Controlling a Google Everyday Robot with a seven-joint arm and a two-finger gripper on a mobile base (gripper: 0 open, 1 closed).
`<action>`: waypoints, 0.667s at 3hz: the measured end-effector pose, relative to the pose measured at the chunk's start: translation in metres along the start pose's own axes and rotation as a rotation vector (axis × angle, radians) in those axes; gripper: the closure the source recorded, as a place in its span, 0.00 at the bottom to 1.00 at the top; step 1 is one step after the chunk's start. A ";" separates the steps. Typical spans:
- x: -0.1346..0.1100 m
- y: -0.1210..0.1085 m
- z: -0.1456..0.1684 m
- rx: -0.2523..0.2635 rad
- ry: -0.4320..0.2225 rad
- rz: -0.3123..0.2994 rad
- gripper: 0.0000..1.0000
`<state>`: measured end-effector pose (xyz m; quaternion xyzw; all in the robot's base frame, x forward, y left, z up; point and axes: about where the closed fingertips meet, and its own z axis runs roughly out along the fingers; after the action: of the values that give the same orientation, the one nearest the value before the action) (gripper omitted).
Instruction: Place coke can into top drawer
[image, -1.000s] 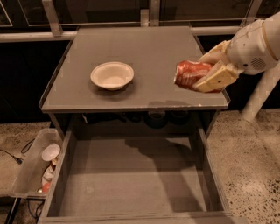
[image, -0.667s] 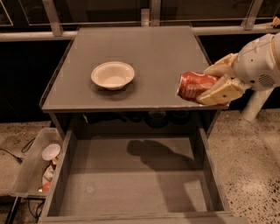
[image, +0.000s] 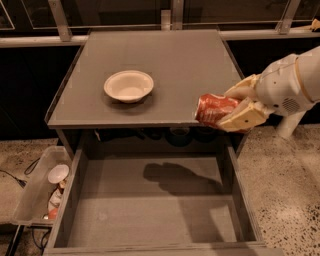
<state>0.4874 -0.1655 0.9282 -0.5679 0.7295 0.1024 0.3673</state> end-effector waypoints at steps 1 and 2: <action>0.014 0.025 0.027 -0.048 -0.011 0.030 1.00; 0.028 0.051 0.055 -0.082 -0.020 0.049 1.00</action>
Offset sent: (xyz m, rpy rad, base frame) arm -0.0377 0.0418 -0.1198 0.0741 0.1276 0.0300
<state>0.4626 -0.1382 0.8572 -0.5632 0.7347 0.1469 0.3485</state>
